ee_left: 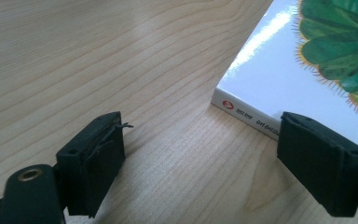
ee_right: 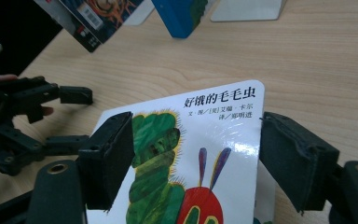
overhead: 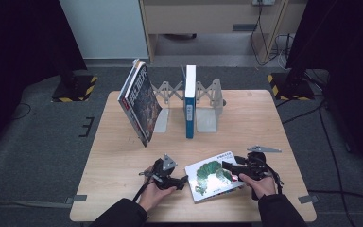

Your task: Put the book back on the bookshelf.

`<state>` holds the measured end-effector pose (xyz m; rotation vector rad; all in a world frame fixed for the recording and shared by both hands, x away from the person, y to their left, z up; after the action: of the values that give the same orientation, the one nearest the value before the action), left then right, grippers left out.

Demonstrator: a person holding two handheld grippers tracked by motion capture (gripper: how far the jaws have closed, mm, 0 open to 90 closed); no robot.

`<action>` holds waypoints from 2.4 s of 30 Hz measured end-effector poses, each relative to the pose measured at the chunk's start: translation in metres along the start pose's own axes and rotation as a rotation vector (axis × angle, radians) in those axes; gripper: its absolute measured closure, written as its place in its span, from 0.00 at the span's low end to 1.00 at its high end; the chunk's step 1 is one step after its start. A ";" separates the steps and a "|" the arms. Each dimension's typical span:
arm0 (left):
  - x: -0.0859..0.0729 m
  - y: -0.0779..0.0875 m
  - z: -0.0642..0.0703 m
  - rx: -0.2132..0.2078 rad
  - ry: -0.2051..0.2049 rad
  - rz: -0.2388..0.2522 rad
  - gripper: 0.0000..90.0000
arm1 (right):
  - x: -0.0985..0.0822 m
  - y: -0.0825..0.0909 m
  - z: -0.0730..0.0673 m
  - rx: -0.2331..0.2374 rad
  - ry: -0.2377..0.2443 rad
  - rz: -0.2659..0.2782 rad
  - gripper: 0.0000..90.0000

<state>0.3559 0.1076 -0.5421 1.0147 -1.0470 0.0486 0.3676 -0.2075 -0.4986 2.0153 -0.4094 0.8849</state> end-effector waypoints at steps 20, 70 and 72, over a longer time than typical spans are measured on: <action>0.001 -0.001 -0.001 0.006 0.004 0.000 0.16 | -0.007 -0.005 -0.007 0.047 0.015 -0.081 0.39; 0.006 0.018 0.000 -0.171 0.105 0.052 0.16 | 0.011 0.002 -0.005 0.244 -0.052 -0.073 0.91; 0.005 0.017 0.001 -0.184 0.110 0.051 0.16 | 0.011 0.003 -0.005 0.251 -0.047 -0.068 0.92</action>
<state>0.3498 0.1143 -0.5265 0.8102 -0.9582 0.0483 0.3713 -0.2043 -0.4867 2.2692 -0.2641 0.8840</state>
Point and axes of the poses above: each handheld gripper's, and its own axes: y roughly backward along the jaws, x roughly out of its top, z roughly to its right, the point moved 1 cm from there along -y, roughly forward along the jaws, and after that the axes turned 5 degrees about -x, right-handed, at the moved point
